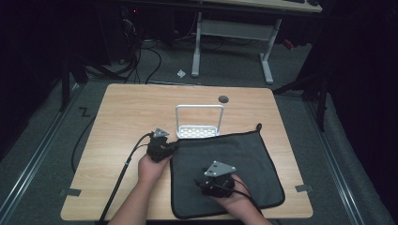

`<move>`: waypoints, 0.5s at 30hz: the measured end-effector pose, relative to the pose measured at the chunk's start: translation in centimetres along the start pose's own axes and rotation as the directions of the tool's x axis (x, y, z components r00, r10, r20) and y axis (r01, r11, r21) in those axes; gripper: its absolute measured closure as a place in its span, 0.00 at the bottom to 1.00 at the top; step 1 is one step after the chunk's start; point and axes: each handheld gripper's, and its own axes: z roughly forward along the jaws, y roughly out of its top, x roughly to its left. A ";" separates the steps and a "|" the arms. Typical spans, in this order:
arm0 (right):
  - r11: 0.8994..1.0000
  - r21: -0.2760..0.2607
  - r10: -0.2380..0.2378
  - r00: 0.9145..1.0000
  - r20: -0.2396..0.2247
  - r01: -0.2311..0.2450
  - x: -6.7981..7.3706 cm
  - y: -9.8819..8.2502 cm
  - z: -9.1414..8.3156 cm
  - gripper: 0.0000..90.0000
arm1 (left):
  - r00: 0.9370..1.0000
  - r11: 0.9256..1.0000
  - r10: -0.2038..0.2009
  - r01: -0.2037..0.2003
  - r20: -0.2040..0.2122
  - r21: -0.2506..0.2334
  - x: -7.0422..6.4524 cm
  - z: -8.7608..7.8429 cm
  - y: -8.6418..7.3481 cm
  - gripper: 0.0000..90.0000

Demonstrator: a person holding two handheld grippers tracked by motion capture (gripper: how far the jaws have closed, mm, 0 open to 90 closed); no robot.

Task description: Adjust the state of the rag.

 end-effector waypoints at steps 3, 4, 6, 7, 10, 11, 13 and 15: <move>0.998 0.029 -0.047 0.999 -0.028 0.048 1.9 0.3 1.4 0.50 | 1.000 0.999 -0.027 0.027 0.013 -0.020 0.4 -0.3 -0.1 0.90; 0.998 0.032 -0.050 0.998 -0.049 0.052 2.4 0.5 1.8 0.49 | 0.999 0.999 -0.042 0.043 0.023 -0.025 0.6 -0.4 -0.2 0.90; 0.998 0.029 -0.055 0.996 -0.073 0.057 3.5 0.8 2.2 0.49 | 0.998 0.998 -0.054 0.055 0.022 -0.029 0.7 -0.5 -0.2 0.90; 0.998 0.029 -0.061 0.994 -0.087 0.064 4.0 1.0 2.4 0.48 | 0.999 0.998 -0.047 0.047 0.019 -0.036 0.6 -0.5 -0.3 0.90; 0.997 0.029 -0.073 0.990 -0.121 0.077 5.5 1.4 2.8 0.46 | 0.999 0.999 -0.031 0.031 0.012 -0.041 0.4 -0.6 -0.3 0.90; 0.997 0.033 -0.068 0.988 -0.139 0.073 5.9 1.5 2.9 0.46 | 0.999 0.998 -0.035 0.036 0.017 -0.042 0.4 -0.6 -0.3 0.90; 0.994 0.048 -0.092 0.985 -0.148 0.100 6.6 1.4 3.2 0.44 | 0.999 0.998 -0.039 0.040 0.018 -0.042 0.5 -0.6 -0.3 0.90; 0.993 0.058 -0.097 0.985 -0.144 0.107 6.7 1.3 3.5 0.44 | 0.999 0.998 -0.040 0.040 0.020 -0.041 0.5 -0.6 -0.3 0.90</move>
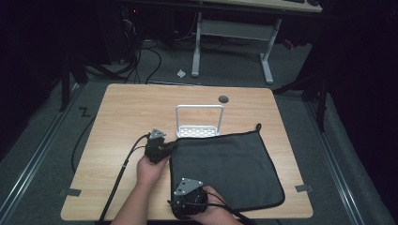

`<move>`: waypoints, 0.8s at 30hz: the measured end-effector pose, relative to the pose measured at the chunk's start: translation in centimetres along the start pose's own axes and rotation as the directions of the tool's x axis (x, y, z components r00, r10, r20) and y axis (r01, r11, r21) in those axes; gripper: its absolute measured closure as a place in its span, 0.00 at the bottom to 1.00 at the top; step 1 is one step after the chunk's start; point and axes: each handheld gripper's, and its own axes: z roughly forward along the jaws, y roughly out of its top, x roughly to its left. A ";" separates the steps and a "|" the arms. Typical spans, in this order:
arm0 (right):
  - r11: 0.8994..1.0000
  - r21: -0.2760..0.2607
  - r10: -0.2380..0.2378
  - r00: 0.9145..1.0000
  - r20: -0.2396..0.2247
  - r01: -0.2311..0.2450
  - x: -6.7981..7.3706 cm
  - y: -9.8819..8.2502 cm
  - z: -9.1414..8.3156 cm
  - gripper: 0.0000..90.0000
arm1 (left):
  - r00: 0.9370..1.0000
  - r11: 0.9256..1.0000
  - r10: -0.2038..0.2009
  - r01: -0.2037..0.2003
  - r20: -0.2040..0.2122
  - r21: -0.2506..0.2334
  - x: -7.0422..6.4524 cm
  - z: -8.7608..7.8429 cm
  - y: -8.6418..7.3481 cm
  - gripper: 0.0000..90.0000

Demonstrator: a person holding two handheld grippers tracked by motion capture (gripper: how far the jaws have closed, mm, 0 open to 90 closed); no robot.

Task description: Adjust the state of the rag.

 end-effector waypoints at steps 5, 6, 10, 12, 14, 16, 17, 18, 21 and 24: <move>1.000 0.003 0.009 1.000 -0.010 -0.009 -0.2 -0.2 0.0 0.47 | 1.000 1.000 -0.001 0.001 0.001 0.003 0.0 0.0 0.0 0.90; 1.000 0.002 0.013 1.000 -0.012 -0.013 -0.3 -0.2 -0.1 0.49 | 1.000 1.000 -0.004 0.004 0.002 0.006 0.0 0.0 0.0 0.89; 1.000 -0.005 0.025 1.000 -0.008 -0.025 -0.6 -0.3 -0.3 0.59 | 1.000 1.000 -0.011 0.011 0.005 0.008 0.1 0.0 0.0 0.89; 1.000 -0.003 0.025 1.000 -0.002 -0.025 -0.6 -0.4 -0.4 0.63 | 1.000 1.000 -0.014 0.014 0.006 0.009 0.1 0.1 0.0 0.89; 1.000 -0.007 0.008 1.000 0.005 -0.007 -0.7 -0.4 -0.5 0.71 | 1.000 1.000 -0.017 0.017 0.007 0.012 0.2 0.1 0.0 0.89; 1.000 -0.008 -0.013 1.000 0.020 0.013 -0.6 -0.5 -0.6 0.79 | 1.000 1.000 -0.019 0.019 0.008 0.013 0.2 0.1 0.0 0.89; 1.000 -0.007 -0.026 0.999 0.029 0.026 -0.5 -0.5 -0.7 0.83 | 1.000 1.000 -0.020 0.020 0.009 0.014 0.2 0.1 0.0 0.89; 0.999 -0.006 -0.036 0.999 0.035 0.036 -0.4 -0.5 -0.7 0.87 | 1.000 1.000 -0.019 0.019 0.011 0.014 0.2 0.1 0.0 0.89; 0.998 -0.010 -0.059 0.998 0.036 0.059 -0.4 -0.5 -1.0 0.91 | 1.000 1.000 -0.012 0.012 0.012 0.008 0.1 0.0 0.0 0.91; 0.998 -0.033 -0.060 0.997 0.038 0.061 -0.5 -0.4 -1.5 0.92 | 1.000 1.000 -0.016 0.016 0.017 -0.004 0.2 -0.1 -0.1 0.92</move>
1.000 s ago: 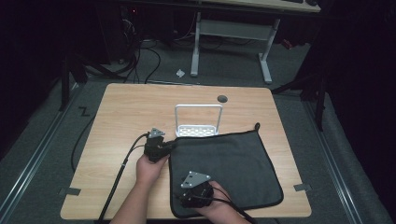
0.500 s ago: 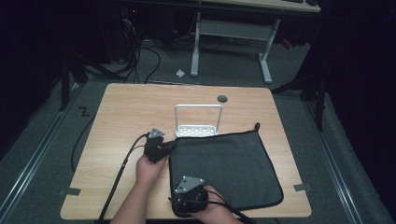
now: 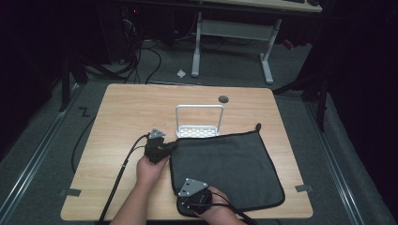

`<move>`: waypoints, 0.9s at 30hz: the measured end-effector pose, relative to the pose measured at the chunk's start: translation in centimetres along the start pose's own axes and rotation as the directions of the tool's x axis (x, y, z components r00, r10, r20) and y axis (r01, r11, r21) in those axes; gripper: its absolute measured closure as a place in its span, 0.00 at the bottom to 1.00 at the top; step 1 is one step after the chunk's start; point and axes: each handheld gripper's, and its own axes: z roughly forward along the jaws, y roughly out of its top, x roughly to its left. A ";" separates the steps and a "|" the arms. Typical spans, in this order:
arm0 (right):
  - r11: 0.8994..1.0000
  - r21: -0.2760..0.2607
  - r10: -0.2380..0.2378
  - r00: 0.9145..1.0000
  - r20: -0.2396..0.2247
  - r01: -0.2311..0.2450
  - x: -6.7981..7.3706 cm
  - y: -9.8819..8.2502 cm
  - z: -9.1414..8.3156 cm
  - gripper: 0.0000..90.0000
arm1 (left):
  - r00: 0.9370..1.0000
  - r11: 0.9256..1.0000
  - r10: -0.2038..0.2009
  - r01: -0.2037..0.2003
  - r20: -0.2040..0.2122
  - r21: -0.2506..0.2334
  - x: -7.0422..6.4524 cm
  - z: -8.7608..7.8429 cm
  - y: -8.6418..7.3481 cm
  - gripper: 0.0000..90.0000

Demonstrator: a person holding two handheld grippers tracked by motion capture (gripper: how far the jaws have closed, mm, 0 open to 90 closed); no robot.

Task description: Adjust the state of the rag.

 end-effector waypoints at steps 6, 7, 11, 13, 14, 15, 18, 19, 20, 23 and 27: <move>0.999 -0.026 -0.018 1.000 0.000 0.018 -0.2 0.1 -0.7 0.92 | 1.000 0.999 0.014 -0.013 0.011 -0.042 -0.1 -0.3 -0.1 0.93; 0.999 -0.031 -0.019 1.000 -0.001 0.019 -0.3 0.2 -0.8 0.92 | 1.000 0.999 0.020 -0.019 0.016 -0.048 -0.2 -0.4 -0.1 0.93; 0.998 -0.064 -0.028 0.999 0.019 0.029 -0.5 0.6 -1.2 0.92 | 0.999 0.995 -0.007 0.011 0.041 -0.098 0.0 -0.9 -0.1 0.93; 0.997 -0.075 -0.031 0.999 0.021 0.032 -0.6 0.9 -1.2 0.92 | 0.998 0.993 -0.036 0.042 0.054 -0.111 0.4 -1.2 -0.1 0.94; 0.997 -0.073 -0.037 0.999 0.024 0.038 -0.5 1.1 -1.2 0.92 | 0.997 0.992 -0.052 0.058 0.058 -0.111 0.5 -1.3 -0.1 0.93; 0.996 -0.072 -0.050 0.998 0.033 0.052 -0.5 1.2 -1.2 0.92 | 0.996 0.991 -0.065 0.072 0.063 -0.112 0.7 -1.4 0.0 0.94; 0.995 -0.079 -0.064 0.997 0.044 0.067 -0.2 1.6 -1.3 0.92 | 0.994 0.989 -0.077 0.086 0.077 -0.120 0.9 -1.7 0.0 0.94; 0.994 -0.084 -0.061 0.997 0.042 0.065 -0.1 1.7 -1.3 0.92 | 0.995 0.990 -0.070 0.079 0.077 -0.120 0.9 -1.9 0.0 0.94; 0.994 -0.086 -0.066 0.997 0.046 0.070 0.1 1.9 -1.3 0.92 | 0.995 0.989 -0.067 0.077 0.080 -0.124 0.9 -2.1 0.0 0.94; 0.991 -0.092 -0.092 0.995 0.043 0.095 1.0 2.6 -1.1 0.92 | 0.994 0.987 -0.078 0.088 0.080 -0.132 1.4 -3.1 -0.2 0.94; 0.987 -0.115 -0.111 0.994 0.021 0.113 2.3 3.9 -0.4 0.92 | 0.993 0.987 -0.089 0.098 0.077 -0.129 2.3 -4.9 -0.7 0.94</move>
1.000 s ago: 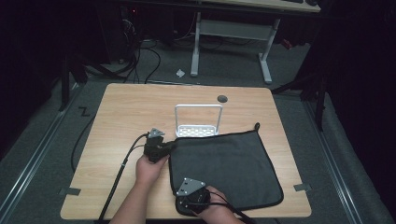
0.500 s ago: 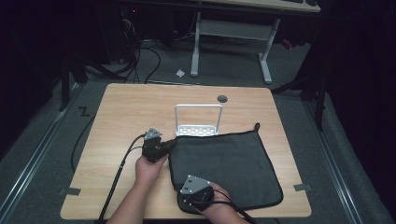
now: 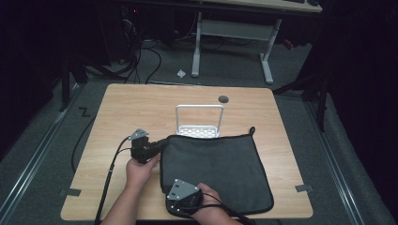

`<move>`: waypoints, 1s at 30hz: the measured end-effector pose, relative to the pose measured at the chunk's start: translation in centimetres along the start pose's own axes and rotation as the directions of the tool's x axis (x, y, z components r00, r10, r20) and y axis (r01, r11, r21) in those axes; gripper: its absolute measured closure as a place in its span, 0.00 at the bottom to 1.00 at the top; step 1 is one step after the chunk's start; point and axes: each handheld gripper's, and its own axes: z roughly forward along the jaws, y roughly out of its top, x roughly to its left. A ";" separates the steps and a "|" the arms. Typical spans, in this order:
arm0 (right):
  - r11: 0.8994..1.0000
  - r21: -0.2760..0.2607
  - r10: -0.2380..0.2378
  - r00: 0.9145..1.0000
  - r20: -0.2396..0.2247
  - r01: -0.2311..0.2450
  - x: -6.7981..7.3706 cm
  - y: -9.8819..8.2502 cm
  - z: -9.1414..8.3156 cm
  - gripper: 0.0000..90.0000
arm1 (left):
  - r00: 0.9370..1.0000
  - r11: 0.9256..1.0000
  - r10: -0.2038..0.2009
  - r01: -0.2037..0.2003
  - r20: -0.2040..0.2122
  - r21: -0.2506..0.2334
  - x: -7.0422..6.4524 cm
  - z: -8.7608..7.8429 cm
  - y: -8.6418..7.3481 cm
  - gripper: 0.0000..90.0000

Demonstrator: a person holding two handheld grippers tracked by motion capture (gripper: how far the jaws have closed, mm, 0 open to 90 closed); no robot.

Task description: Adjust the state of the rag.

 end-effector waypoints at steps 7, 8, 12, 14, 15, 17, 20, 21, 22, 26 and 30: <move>0.998 -0.044 -0.057 0.998 -0.041 0.055 2.6 3.2 2.2 0.92 | 0.997 0.998 -0.050 0.048 -0.062 -0.035 2.4 -4.6 -0.6 0.94; 0.997 -0.052 -0.058 0.997 -0.051 0.055 2.8 3.7 2.6 0.92 | 0.996 0.998 -0.058 0.055 -0.073 -0.040 2.8 -5.4 -0.6 0.94; 0.994 -0.084 -0.071 0.994 -0.082 0.064 3.9 5.6 4.2 0.92 | 0.991 0.996 -0.075 0.070 -0.111 -0.049 4.0 -8.3 -0.6 0.94; 0.993 -0.101 -0.076 0.992 -0.099 0.066 4.5 6.6 4.8 0.92 | 0.989 0.997 -0.074 0.068 -0.131 -0.045 4.4 -9.4 -0.5 0.94; 0.992 -0.106 -0.084 0.991 -0.106 0.073 4.8 7.1 5.1 0.92 | 0.988 0.996 -0.076 0.070 -0.136 -0.048 4.5 -9.9 -0.5 0.94; 0.989 -0.117 -0.099 0.988 -0.115 0.085 5.2 7.8 5.5 0.92 | 0.986 0.997 -0.069 0.063 -0.150 -0.045 4.6 -10.6 -0.3 0.94; 0.987 -0.128 -0.115 0.987 -0.112 0.100 5.3 8.3 5.5 0.92 | 0.985 0.997 -0.068 0.063 -0.157 -0.037 4.4 -10.8 0.0 0.94; 0.987 -0.127 -0.116 0.987 -0.110 0.102 5.2 8.3 5.3 0.92 | 0.985 0.997 -0.069 0.065 -0.156 -0.032 4.3 -10.7 0.1 0.94; 0.987 -0.125 -0.115 0.988 -0.106 0.102 5.0 8.2 5.0 0.92 | 0.985 0.998 -0.067 0.064 -0.157 -0.028 4.0 -10.4 0.2 0.94; 0.987 -0.130 -0.103 0.991 -0.083 0.091 4.2 7.4 3.5 0.92 | 0.987 0.998 -0.058 0.057 -0.153 -0.010 2.6 -8.7 0.8 0.94; 0.988 -0.134 -0.083 0.995 -0.046 0.076 3.0 5.7 1.6 0.92 | 0.986 0.999 -0.034 0.036 -0.161 0.008 0.9 -6.5 1.4 0.94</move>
